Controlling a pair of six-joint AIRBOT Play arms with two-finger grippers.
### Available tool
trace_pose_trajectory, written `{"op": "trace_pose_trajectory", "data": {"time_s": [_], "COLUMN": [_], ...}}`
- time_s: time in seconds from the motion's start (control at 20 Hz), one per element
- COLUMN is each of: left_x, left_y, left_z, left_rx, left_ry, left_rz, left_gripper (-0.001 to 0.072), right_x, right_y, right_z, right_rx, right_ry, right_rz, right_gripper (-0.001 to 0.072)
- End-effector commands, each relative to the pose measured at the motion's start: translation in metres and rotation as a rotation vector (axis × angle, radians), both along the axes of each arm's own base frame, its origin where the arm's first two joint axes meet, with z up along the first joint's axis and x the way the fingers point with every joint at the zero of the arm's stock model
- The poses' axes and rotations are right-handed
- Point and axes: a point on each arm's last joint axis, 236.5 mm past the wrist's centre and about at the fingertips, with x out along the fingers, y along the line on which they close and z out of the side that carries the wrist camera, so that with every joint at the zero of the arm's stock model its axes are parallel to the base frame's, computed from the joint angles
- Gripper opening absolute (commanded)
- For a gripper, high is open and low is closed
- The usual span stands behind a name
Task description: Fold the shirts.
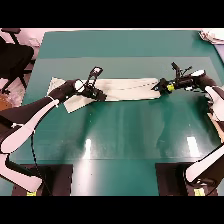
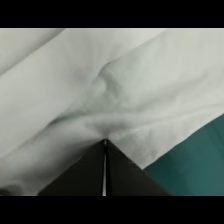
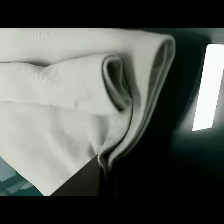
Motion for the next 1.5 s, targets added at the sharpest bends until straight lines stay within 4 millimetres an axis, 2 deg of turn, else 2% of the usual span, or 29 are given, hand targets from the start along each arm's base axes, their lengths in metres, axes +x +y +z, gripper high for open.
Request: {"op": "trace_pose_trajectory", "data": {"time_s": [0.0,0.15,0.25,0.4,0.6,0.8,0.95,1.05,1.15,1.25,1.45], "left_x": [-0.001,-0.011,-0.025,-0.051,-0.074,-0.077,-0.08,-0.083,-0.081,-0.082,-0.093], "left_y": [-0.001,-0.014,-0.033,-0.069,-0.11,-0.129,-0.132,-0.139,-0.149,-0.157,-0.161], "left_z": [0.0,0.0,0.0,0.001,0.008,0.016,0.007,0.007,0.017,0.021,0.005], "left_rx": [-0.004,-0.022,-0.021,-0.024,-0.052,-0.089,-0.111,-0.153,-0.177,-0.187,-0.194], "left_ry": [0.004,0.027,0.03,0.019,-0.025,-0.069,-0.028,0.008,-0.017,-0.037,0.027], "left_rz": [0.001,-0.022,-0.067,-0.148,-0.216,-0.218,-0.196,-0.17,-0.171,-0.178,-0.171], "left_gripper": [0.0027,0.0027,0.0027,0.0027,0.0027,0.0027,0.0027,0.0027,0.0027,0.0027,0.0027], "right_x": [0.015,0.006,-0.005,-0.019,-0.043,-0.067,-0.087,-0.097,-0.106,-0.117,-0.135], "right_y": [0.004,0.009,0.014,0.021,0.032,0.055,0.084,0.101,0.122,0.149,0.197], "right_z": [0.04,0.087,0.116,0.148,0.185,0.231,0.271,0.284,0.29,0.298,0.302], "right_rx": [0.07,0.069,0.073,0.083,0.09,0.077,0.118,0.118,0.137,0.189,0.219], "right_ry": [-0.091,-0.161,-0.199,-0.221,-0.265,-0.36,-0.447,-0.484,-0.485,-0.492,-0.516], "right_rz": [-0.037,0.01,0.046,0.075,0.143,0.211,0.261,0.296,0.328,0.372,0.443], "right_gripper": [0.0019,0.0019,0.0018,0.0019,0.0019,0.0019,0.0019,0.0019,0.0019,0.0019,0.0019]}}
